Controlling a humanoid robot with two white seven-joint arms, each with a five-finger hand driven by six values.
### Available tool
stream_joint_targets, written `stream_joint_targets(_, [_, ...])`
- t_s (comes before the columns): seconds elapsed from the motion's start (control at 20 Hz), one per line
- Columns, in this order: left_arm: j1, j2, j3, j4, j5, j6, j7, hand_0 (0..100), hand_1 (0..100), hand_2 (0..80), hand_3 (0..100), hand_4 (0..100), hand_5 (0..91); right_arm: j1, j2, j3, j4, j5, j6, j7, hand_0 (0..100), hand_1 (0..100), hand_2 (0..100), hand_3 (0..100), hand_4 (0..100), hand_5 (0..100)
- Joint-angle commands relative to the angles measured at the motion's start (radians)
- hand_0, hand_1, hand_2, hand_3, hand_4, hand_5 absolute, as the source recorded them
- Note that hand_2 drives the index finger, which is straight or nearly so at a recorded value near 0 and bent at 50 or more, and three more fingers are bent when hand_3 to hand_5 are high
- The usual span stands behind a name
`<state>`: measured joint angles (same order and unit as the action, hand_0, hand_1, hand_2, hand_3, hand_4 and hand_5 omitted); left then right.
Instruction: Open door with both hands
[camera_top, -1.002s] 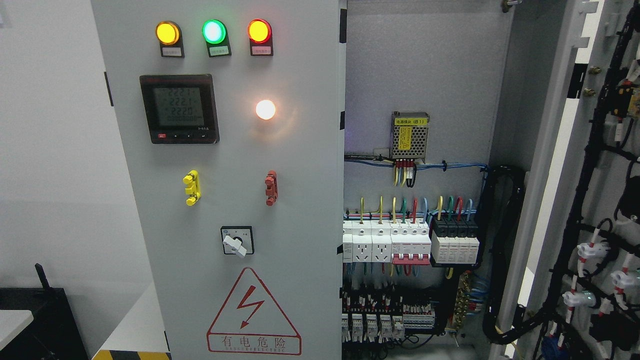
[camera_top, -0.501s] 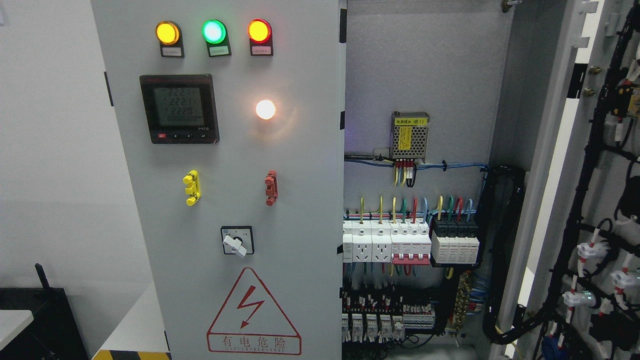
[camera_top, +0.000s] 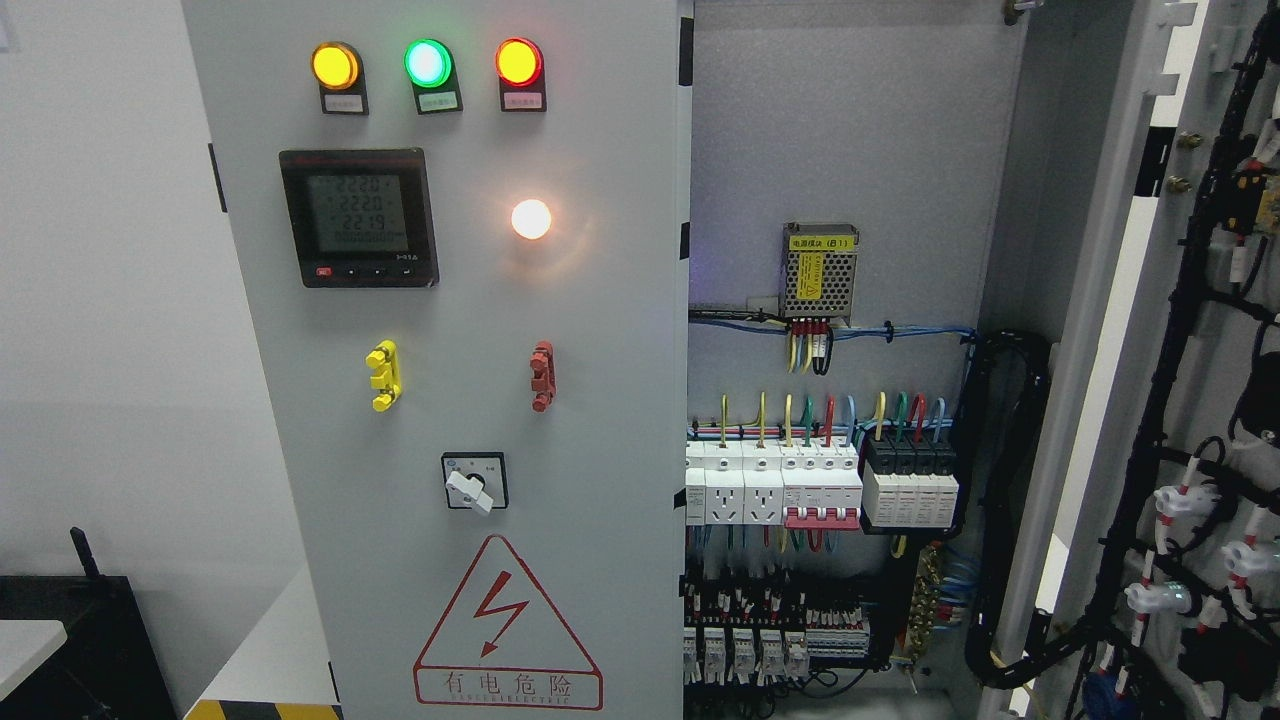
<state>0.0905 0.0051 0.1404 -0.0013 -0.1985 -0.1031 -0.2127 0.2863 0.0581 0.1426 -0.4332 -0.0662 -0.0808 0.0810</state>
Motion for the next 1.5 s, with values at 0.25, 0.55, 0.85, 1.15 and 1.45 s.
stream_joint_targets(0.25, [-0.003, -0.045, 0.011, 0.035, -0.001, 0.0, -0.001, 0, 0, 0.0, 0, 0, 0.0, 0.356, -0.09, 0.009, -0.827, 0.002, -0.019, 0.002, 38, 0, 0, 0, 0, 0])
stream_joint_targets(0.55, [-0.003, -0.045, 0.011, 0.034, -0.001, 0.0, -0.001, 0, 0, 0.0, 0, 0, 0.0, 0.513, -0.109, 0.037, -1.064, 0.003, -0.187, 0.002, 38, 0, 0, 0, 0, 0])
stream_joint_targets(0.85, [-0.014, -0.045, 0.01, 0.018, -0.001, -0.004, -0.001, 0, 0, 0.0, 0, 0, 0.0, 0.556, -0.115, 0.043, -1.176, 0.003, -0.307, 0.003, 38, 0, 0, 0, 0, 0])
stream_joint_targets(1.15, [-0.067, -0.043, 0.004, 0.006, -0.001, -0.004, -0.001, 0, 0, 0.0, 0, 0, 0.0, 0.591, -0.124, 0.069, -1.331, 0.003, -0.418, 0.002, 38, 0, 0, 0, 0, 0])
stream_joint_targets(1.45, [-0.067, -0.043, 0.007, 0.007, -0.001, -0.004, -0.001, 0, 0, 0.0, 0, 0, 0.0, 0.502, -0.107, 0.066, -1.404, 0.002, -0.453, 0.002, 38, 0, 0, 0, 0, 0])
